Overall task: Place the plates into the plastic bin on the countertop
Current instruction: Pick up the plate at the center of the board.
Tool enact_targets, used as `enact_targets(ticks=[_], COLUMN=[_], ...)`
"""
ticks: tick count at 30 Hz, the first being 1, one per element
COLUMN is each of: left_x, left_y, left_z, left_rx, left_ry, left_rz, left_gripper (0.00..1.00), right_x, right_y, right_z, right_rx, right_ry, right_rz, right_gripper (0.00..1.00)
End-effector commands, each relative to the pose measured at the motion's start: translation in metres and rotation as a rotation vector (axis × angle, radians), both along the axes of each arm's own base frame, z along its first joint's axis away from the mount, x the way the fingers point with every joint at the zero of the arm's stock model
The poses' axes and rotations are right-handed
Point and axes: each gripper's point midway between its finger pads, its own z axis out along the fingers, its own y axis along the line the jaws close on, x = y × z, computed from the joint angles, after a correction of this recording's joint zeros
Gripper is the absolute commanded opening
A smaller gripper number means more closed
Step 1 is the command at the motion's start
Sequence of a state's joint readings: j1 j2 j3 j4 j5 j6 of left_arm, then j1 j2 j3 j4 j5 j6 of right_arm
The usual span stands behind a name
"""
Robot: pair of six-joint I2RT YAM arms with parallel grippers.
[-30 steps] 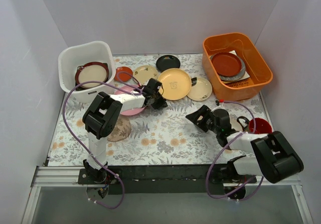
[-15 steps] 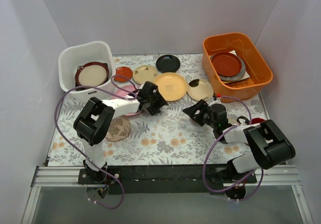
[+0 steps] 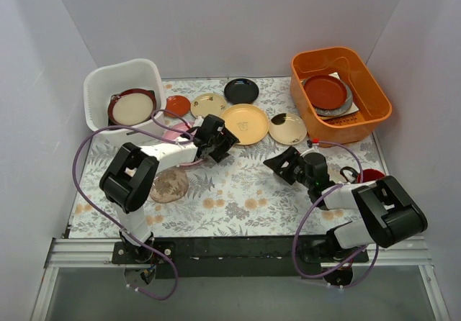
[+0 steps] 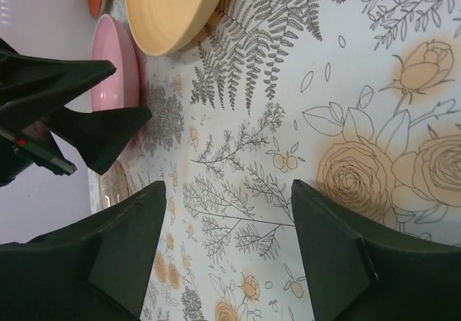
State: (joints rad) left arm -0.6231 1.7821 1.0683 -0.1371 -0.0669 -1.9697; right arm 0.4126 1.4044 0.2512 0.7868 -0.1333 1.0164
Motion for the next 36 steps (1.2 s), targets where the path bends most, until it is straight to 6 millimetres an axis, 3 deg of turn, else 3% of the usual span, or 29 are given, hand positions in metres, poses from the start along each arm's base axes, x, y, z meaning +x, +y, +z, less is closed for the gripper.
enact_targets(ticks=[1,6,14,36], left_x=[0.020,0.035,0.049,0.050], left_y=[0.001,-0.003,-0.019,-0.026], left_z=[0.015,0.017,-0.006,-0.047], left_rx=[-0.059,-0.058,-0.058,0.043], left_ry=[-0.009,-0.029,0.006,0.074], left_rz=[0.154,0.189,0.188,0.137], left_gripper=[0.63,0.63,0.55,0.27], right_x=[-0.005,-0.018,-0.026,-0.036], right_y=[-0.006,-0.017,-0.025,-0.035], right_z=[0.001,-0.009,-0.007,-0.018], right_rx=[-0.015,-0.055,-0.089,-0.134], right_ry=[-0.029,-0.008,-0.025,-0.015], right_rz=[-0.006,-0.024,-0.030,-0.040], right_gripper=[0.78,0.78,0.78,0.78])
